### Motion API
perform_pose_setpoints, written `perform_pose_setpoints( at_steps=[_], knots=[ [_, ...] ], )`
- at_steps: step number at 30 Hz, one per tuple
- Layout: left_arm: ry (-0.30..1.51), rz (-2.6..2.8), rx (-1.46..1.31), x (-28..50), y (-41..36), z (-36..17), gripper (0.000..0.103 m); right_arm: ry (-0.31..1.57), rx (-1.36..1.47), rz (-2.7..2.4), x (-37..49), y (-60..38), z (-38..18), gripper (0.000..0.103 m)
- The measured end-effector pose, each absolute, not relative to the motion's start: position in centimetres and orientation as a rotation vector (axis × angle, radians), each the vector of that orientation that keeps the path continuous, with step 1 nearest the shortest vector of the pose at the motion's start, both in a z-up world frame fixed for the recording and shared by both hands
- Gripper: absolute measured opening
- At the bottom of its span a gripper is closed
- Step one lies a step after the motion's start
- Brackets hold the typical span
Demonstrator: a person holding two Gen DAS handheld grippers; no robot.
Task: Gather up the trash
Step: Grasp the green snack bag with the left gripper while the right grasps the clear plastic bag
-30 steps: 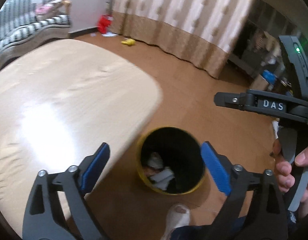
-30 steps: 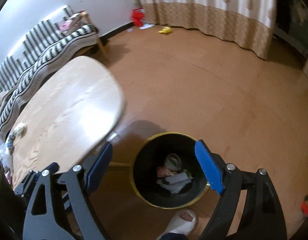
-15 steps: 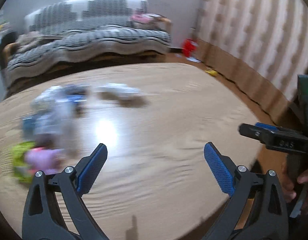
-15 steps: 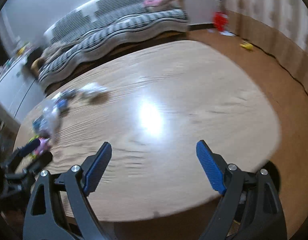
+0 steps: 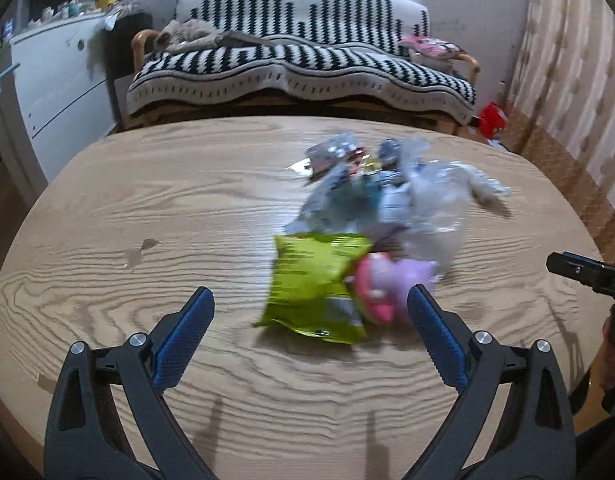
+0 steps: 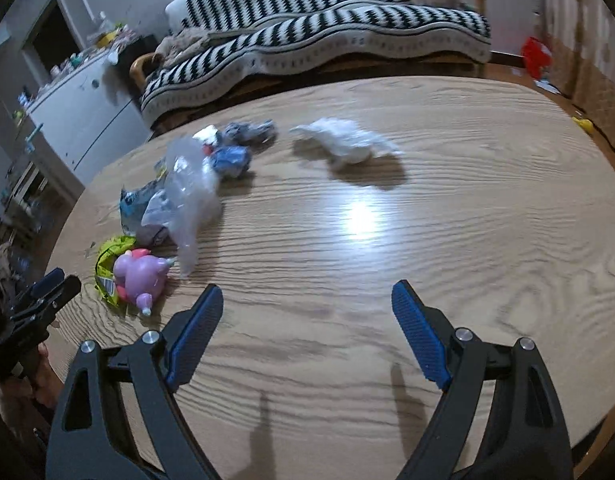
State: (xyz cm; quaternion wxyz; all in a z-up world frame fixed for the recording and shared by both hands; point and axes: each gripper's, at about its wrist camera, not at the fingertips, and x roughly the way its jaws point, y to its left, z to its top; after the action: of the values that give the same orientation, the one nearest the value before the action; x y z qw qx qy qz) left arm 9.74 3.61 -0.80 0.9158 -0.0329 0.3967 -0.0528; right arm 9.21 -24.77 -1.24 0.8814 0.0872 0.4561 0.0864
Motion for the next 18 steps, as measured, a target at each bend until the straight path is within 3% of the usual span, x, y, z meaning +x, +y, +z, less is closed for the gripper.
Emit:
perform_pose_setpoints(
  at_steps=[9, 18],
  knots=[
    [0.862, -0.122, -0.020, 12.2, 3.9, -3.9, 0.094, 0.982, 0.151, 0.231, 11.5, -21.6, -3.1, 0.083],
    [0.833, -0.109, -0.014, 12.8, 5.3, -3.8, 0.094, 0.983, 0.154, 0.271, 13.3, -19.0, -3.7, 0.083]
  ],
)
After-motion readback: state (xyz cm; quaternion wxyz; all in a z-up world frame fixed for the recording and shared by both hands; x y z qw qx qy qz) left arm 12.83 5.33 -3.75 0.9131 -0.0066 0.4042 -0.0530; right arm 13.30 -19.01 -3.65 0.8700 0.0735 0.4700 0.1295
